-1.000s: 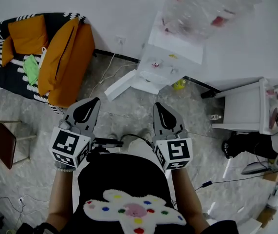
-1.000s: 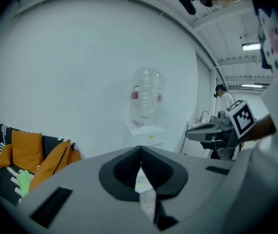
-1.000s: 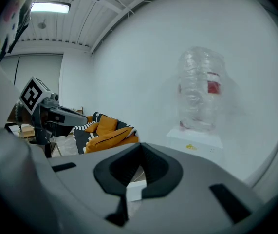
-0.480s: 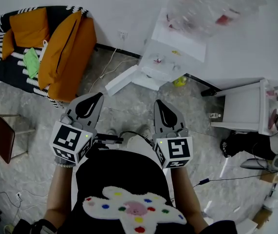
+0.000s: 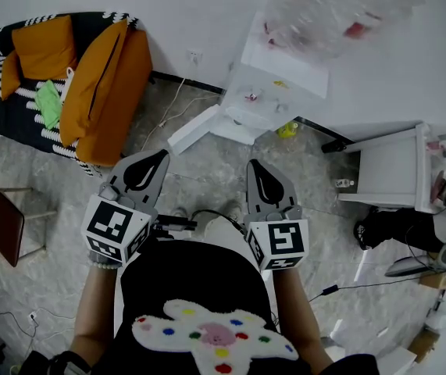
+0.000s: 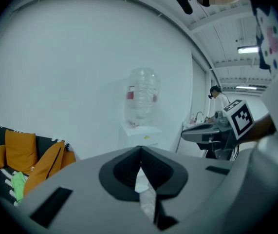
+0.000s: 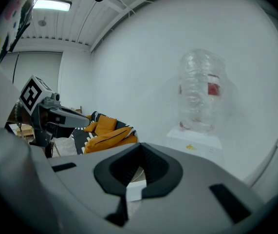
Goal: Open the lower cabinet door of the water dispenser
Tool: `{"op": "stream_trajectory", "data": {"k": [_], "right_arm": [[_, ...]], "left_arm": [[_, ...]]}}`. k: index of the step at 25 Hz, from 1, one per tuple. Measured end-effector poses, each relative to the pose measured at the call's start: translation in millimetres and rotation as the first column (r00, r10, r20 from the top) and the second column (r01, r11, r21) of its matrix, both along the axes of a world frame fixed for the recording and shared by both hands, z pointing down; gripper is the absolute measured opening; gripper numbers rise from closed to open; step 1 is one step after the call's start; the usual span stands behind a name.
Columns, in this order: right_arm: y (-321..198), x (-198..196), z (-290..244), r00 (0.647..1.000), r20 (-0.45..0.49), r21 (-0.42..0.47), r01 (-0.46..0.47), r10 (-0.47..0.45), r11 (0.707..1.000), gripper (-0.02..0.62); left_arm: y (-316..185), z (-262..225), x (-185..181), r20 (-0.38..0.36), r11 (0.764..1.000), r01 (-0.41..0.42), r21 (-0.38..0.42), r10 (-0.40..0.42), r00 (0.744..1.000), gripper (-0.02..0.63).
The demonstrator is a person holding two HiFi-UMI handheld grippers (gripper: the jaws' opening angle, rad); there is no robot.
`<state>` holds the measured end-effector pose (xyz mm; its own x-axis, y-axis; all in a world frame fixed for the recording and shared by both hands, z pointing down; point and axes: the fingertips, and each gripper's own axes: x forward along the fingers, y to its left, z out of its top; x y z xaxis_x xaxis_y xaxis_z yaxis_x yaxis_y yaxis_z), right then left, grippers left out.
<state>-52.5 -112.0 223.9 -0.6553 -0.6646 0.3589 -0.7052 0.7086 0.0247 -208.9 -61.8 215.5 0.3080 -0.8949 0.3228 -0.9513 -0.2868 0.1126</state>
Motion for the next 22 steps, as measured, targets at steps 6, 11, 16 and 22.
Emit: {"op": "stream_trajectory", "data": {"k": [6,11,16,22], "right_arm": [[4.0,-1.4,3.0,1.0,-0.014,-0.011,0.0,0.0,1.0,0.005],[4.8,-2.1,4.2,1.0,-0.021,-0.011,-0.001,0.001,1.0,0.005],[4.0,-2.3,2.8,1.0,-0.023,-0.004,0.0,0.0,1.0,0.005],[5.0,-4.8,1.6,0.999,-0.033,0.004,0.011,-0.01,1.0,0.005]], "left_arm": [[-1.4,0.5,1.1,-0.006,1.0,-0.012,0.003,0.012,1.0,0.012],[-2.3,2.3,0.2,-0.011,1.0,-0.016,0.001,0.016,1.0,0.012],[-2.4,4.6,-2.5,-0.02,1.0,-0.008,-0.008,0.008,1.0,0.012],[-4.1,1.8,-4.3,-0.01,1.0,-0.008,0.0,0.008,1.0,0.012]]}}
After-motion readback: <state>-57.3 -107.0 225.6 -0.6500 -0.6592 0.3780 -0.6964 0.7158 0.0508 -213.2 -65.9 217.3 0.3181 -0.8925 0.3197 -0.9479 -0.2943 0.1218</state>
